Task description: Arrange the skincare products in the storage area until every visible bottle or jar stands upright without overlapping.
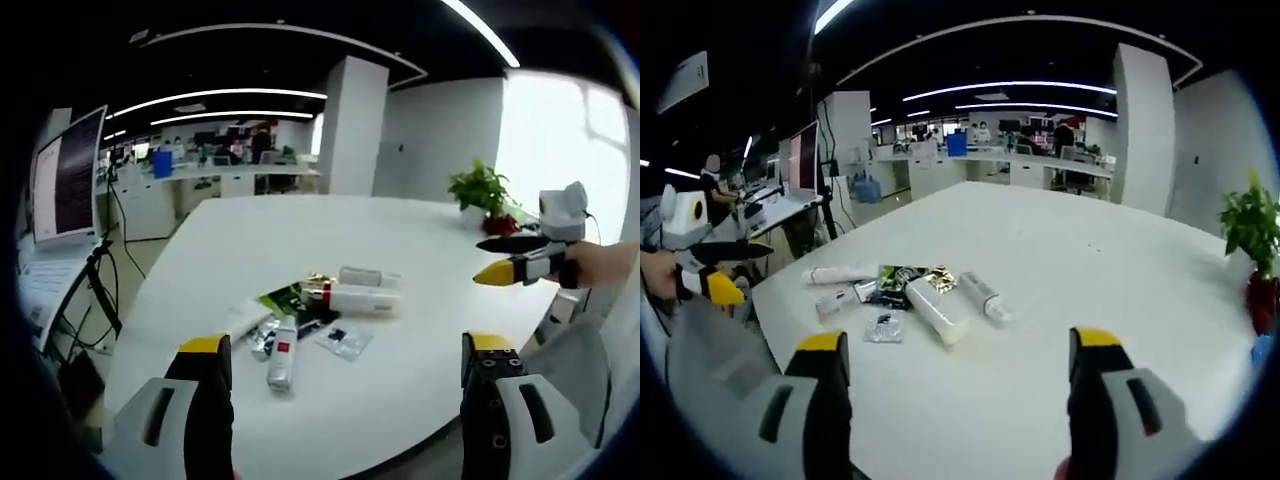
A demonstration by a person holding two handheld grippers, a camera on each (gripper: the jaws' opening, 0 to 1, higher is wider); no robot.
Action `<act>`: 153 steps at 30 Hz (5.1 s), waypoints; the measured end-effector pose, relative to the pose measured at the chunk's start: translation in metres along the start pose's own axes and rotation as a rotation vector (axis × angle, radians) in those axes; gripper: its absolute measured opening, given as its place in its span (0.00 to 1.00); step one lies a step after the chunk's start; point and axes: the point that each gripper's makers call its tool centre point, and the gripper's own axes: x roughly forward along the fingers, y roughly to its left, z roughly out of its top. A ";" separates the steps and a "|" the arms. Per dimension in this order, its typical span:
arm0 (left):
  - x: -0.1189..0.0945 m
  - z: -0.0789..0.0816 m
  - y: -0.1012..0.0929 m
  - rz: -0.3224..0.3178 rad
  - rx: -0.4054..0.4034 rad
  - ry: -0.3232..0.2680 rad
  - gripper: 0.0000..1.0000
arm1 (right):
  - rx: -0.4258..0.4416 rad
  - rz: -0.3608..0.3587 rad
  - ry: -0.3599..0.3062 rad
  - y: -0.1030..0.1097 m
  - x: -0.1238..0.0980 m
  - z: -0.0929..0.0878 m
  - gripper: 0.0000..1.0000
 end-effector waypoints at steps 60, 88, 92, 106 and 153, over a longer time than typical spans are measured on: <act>0.005 -0.011 0.009 0.005 -0.087 0.039 0.92 | -0.363 0.410 0.395 0.047 0.178 -0.043 0.55; 0.004 -0.008 0.012 0.017 -0.090 0.035 0.92 | -0.448 0.401 0.456 0.060 0.213 -0.050 0.33; 0.004 -0.009 0.012 0.018 -0.088 0.036 0.92 | -0.484 0.394 0.474 0.058 0.213 -0.056 0.32; 0.004 -0.032 0.044 0.019 -0.082 0.037 0.91 | -0.486 0.403 0.475 0.058 0.212 -0.055 0.30; 0.008 -0.001 0.003 0.001 -0.176 0.009 0.88 | -0.320 0.371 0.353 0.061 0.137 -0.056 0.28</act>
